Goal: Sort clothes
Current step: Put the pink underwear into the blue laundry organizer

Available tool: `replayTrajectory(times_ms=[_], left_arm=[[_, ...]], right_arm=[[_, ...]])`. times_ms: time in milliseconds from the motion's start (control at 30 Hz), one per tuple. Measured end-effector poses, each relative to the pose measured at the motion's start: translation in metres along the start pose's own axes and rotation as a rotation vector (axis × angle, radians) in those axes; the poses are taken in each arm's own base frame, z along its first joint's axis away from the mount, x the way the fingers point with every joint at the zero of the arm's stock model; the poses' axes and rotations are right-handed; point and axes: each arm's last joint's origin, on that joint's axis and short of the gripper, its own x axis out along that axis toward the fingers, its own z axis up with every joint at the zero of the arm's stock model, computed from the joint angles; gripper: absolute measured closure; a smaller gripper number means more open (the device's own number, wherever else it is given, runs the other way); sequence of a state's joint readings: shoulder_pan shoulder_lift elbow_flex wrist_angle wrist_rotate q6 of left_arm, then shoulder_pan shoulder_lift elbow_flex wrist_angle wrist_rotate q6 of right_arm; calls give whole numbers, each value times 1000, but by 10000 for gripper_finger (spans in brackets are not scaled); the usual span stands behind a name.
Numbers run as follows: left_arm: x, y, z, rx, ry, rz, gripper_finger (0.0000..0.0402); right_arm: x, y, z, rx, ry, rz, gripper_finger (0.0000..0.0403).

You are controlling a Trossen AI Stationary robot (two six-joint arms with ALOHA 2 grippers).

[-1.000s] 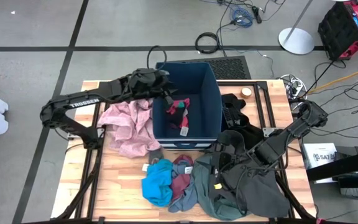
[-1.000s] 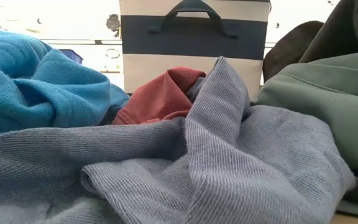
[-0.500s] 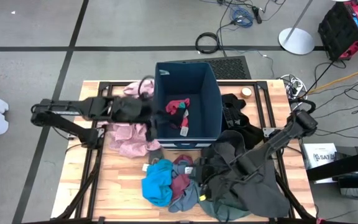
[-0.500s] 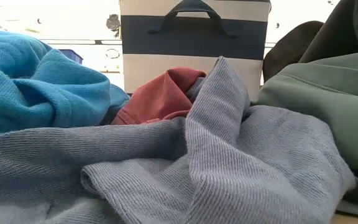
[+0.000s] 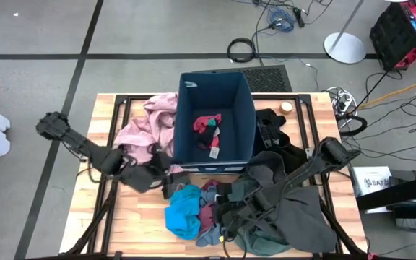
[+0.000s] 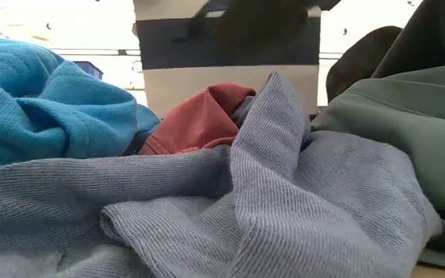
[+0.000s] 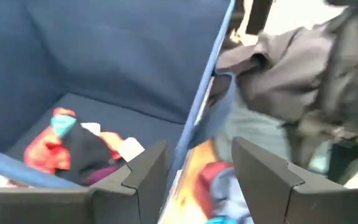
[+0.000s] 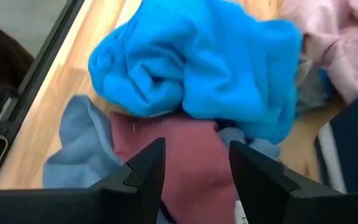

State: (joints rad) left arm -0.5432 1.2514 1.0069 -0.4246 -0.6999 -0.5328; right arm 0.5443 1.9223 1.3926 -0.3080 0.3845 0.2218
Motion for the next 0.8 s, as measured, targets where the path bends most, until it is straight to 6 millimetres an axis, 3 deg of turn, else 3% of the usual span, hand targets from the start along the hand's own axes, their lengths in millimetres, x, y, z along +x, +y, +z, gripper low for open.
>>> replayTrajectory(times_ms=[100,267,500,667,800], left_arm=[[-6,-14,-12,-7,-67,-35,213],[-19,-32,-13,167,-167,-43,213],[-33,-32,8,245,-272,65,213],[-39,-34,8,234,-280,43,213],[-46,-37,-4,203,-235,13,213]], right_arm=[[7,3,-6,-9,39,46,238],[10,4,-8,-7,51,67,238],[10,-2,-4,5,40,52,238],[9,-1,-5,1,44,60,238],[10,-2,-7,-8,60,55,238]])
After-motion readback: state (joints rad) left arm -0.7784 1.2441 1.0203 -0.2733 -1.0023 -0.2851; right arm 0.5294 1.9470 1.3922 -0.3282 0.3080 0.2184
